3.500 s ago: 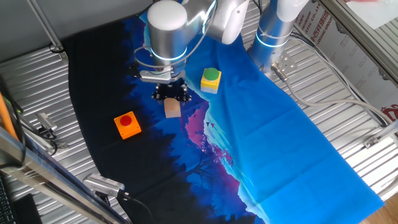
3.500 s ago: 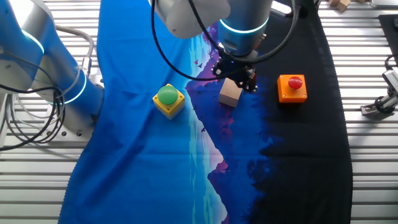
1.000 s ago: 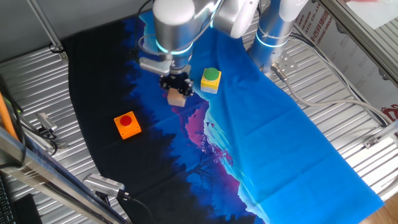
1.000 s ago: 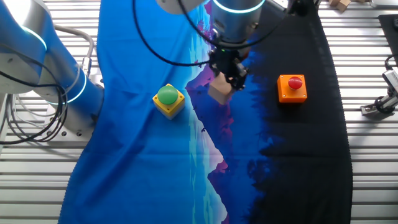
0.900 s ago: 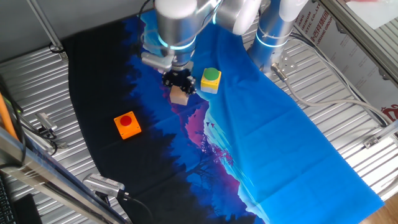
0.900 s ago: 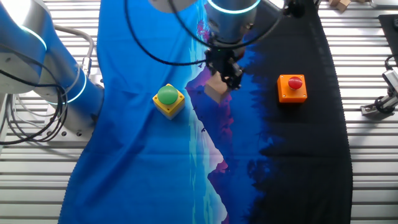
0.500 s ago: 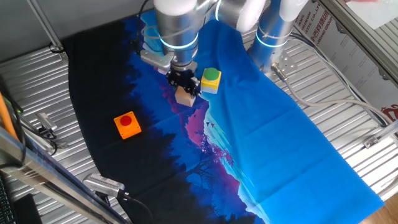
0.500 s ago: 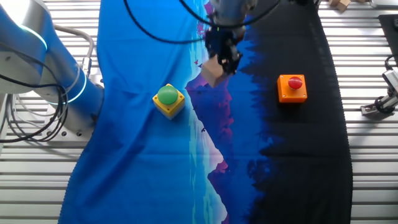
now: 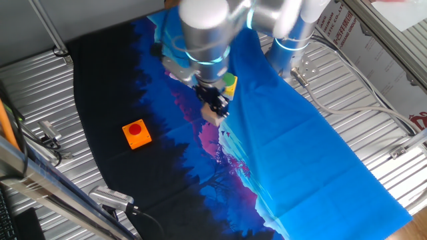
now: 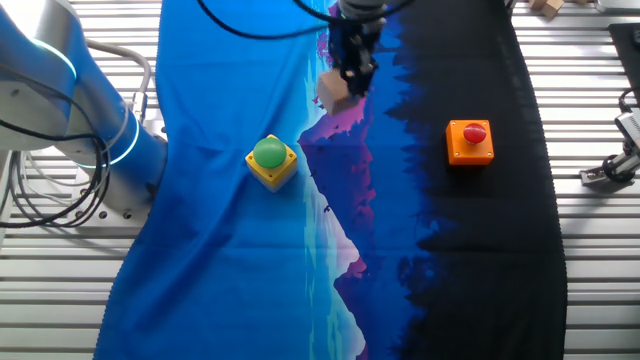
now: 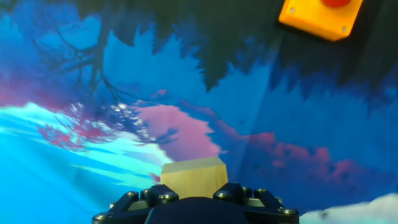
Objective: Pick up the small block on the left and move it to the right
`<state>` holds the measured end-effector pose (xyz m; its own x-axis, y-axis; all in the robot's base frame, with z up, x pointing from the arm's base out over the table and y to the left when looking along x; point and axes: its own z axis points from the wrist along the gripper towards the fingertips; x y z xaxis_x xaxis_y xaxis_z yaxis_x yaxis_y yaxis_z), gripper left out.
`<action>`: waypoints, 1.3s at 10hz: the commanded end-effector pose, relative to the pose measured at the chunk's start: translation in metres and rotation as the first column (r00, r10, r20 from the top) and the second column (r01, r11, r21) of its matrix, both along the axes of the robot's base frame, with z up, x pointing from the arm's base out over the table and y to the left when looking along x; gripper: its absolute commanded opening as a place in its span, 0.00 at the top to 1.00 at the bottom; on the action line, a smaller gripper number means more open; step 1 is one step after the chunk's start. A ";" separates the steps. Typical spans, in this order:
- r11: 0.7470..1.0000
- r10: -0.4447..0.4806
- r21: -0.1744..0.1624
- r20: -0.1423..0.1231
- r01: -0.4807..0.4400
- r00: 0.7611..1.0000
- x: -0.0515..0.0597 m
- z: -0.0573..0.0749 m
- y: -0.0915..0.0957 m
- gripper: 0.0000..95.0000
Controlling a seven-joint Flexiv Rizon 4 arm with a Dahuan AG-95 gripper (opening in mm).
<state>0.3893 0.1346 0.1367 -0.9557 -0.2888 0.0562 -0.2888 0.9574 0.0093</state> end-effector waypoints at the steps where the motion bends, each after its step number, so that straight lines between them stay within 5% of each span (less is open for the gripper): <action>1: 0.994 -0.105 0.000 0.012 0.105 0.994 -0.015 -0.009 0.025 1.00; 4: 0.991 -0.134 0.004 0.025 0.134 0.991 -0.014 -0.013 0.032 1.00; 5: 0.992 -0.124 0.033 0.038 0.122 0.992 -0.014 -0.013 0.032 0.80; 6: 0.990 -0.124 0.078 0.033 0.121 0.992 -0.014 -0.013 0.032 0.20; 7: 0.989 -0.126 0.083 0.033 0.122 0.992 -0.014 -0.013 0.032 0.00; 13: 0.990 -0.117 0.078 0.030 0.114 0.993 -0.014 -0.013 0.033 0.00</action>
